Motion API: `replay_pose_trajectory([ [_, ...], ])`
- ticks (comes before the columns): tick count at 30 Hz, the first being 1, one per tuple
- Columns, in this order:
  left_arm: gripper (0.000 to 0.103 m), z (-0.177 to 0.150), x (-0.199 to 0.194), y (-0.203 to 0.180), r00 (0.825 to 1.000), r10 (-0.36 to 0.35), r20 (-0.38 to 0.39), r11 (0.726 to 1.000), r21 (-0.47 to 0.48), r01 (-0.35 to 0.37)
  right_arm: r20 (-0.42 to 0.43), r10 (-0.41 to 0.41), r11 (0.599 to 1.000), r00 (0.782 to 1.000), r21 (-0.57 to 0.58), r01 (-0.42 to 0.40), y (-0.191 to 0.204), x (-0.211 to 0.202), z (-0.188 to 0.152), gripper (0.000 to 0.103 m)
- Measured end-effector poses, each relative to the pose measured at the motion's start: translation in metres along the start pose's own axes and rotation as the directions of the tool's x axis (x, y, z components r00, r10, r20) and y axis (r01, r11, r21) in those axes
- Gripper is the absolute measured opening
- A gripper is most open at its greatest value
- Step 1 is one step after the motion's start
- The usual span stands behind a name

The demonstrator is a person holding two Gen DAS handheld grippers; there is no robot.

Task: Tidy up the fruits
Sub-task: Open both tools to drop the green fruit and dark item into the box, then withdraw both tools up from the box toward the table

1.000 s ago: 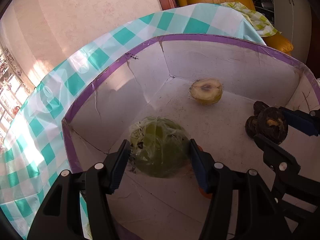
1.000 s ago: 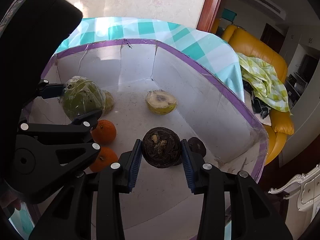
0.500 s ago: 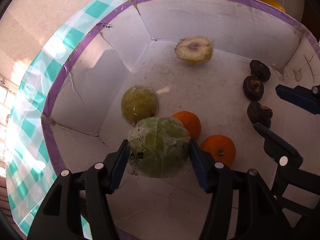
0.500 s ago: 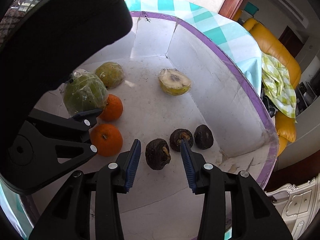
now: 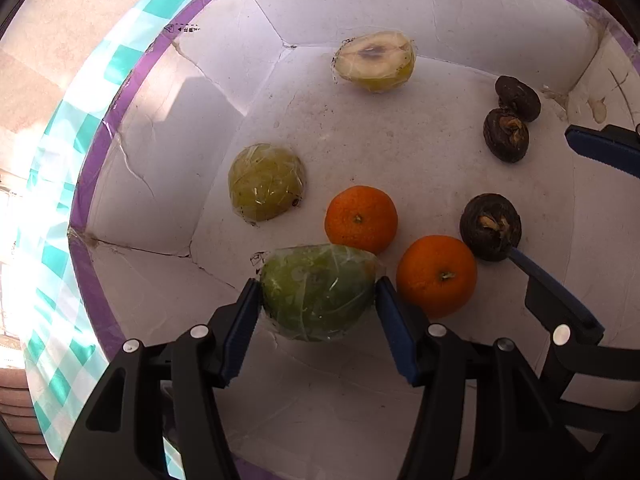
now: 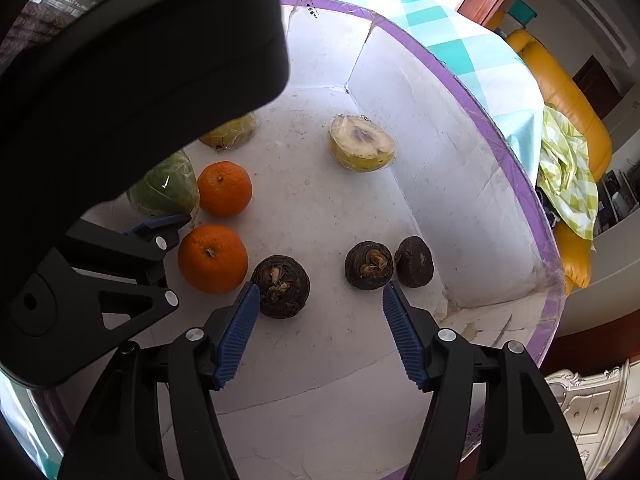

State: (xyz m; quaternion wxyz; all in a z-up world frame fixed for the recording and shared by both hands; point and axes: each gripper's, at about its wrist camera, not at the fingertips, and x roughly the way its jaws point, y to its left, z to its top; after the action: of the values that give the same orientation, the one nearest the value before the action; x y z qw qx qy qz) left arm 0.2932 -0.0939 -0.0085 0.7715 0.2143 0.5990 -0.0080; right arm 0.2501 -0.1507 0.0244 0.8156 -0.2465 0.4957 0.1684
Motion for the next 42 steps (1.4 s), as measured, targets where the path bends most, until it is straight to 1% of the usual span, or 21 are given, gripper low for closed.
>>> replay_pose_trajectory([
  [3, 0.059, 0.002, 0.002, 0.002, 1.000, -0.002, 0.011, 1.000, -0.008, 0.003, 0.004, 0.000, 1.000, 1.000, 0.005, 0.000, 0.000, -0.001, -0.001, 0.067],
  [9, 0.060, 0.006, 0.000, 0.001, 0.999, 0.005, 0.037, 1.000, -0.012, -0.004, 0.017, -0.006, 1.000, 1.000, 0.013, 0.005, -0.001, -0.003, -0.002, 0.068],
  [12, 0.062, 0.006, -0.002, 0.001, 0.998, 0.019, 0.066, 1.000, -0.017, -0.018, 0.029, -0.009, 1.000, 1.000, 0.019, 0.008, -0.002, -0.005, -0.005, 0.068],
  [17, 0.064, 0.005, -0.008, 0.003, 0.994, 0.027, 0.108, 0.999, -0.033, -0.024, 0.052, -0.021, 0.999, 0.998, 0.038, 0.019, -0.004, -0.009, -0.006, 0.070],
  [22, 0.066, 0.002, -0.014, 0.004, 0.983, 0.053, 0.176, 0.997, -0.058, -0.043, 0.087, -0.040, 0.997, 0.995, 0.062, 0.035, -0.006, -0.012, -0.008, 0.073],
  [23, 0.081, 0.001, -0.015, 0.005, 0.977, 0.095, 0.193, 0.994, -0.073, -0.083, 0.094, -0.046, 0.997, 0.994, 0.065, 0.040, -0.006, -0.013, -0.009, 0.074],
  [24, 0.098, 0.001, -0.016, 0.006, 0.967, 0.149, 0.207, 0.986, -0.104, -0.130, 0.104, -0.052, 0.996, 0.993, 0.071, 0.045, -0.006, -0.014, -0.009, 0.079],
  [25, 0.101, -0.001, -0.017, 0.008, 0.958, 0.161, 0.236, 0.983, -0.123, -0.135, 0.117, -0.060, 0.995, 0.991, 0.082, 0.050, -0.007, -0.015, -0.010, 0.086],
  [28, 0.100, -0.008, -0.025, 0.010, 0.938, 0.154, 0.310, 0.981, -0.161, -0.107, 0.151, -0.080, 0.992, 0.985, 0.104, 0.064, -0.008, -0.017, -0.012, 0.086],
  [31, 0.100, -0.012, -0.029, 0.014, 0.921, 0.155, 0.357, 0.975, -0.205, -0.085, 0.194, -0.106, 0.989, 0.975, 0.123, 0.083, -0.008, -0.021, -0.014, 0.086],
  [34, 0.100, -0.017, -0.033, 0.018, 0.898, 0.157, 0.411, 0.966, -0.252, -0.054, 0.250, -0.138, 0.983, 0.958, 0.154, 0.101, -0.009, -0.025, -0.017, 0.086],
  [38, 0.100, -0.024, -0.039, 0.022, 0.849, 0.169, 0.501, 0.948, -0.317, -0.002, 0.333, -0.184, 0.972, 0.925, 0.199, 0.122, -0.011, -0.031, -0.022, 0.086],
  [39, 0.101, -0.024, -0.040, 0.023, 0.834, 0.176, 0.524, 0.943, -0.331, 0.009, 0.354, -0.196, 0.969, 0.914, 0.214, 0.125, -0.012, -0.033, -0.023, 0.086],
  [41, 0.101, -0.029, -0.045, 0.024, 0.798, 0.207, 0.566, 0.931, -0.364, 0.017, 0.392, -0.228, 0.960, 0.891, 0.245, 0.138, -0.012, -0.037, -0.027, 0.086],
  [42, 0.101, -0.031, -0.047, 0.025, 0.784, 0.224, 0.579, 0.923, -0.385, 0.021, 0.411, -0.246, 0.954, 0.878, 0.263, 0.144, -0.013, -0.039, -0.028, 0.086],
])
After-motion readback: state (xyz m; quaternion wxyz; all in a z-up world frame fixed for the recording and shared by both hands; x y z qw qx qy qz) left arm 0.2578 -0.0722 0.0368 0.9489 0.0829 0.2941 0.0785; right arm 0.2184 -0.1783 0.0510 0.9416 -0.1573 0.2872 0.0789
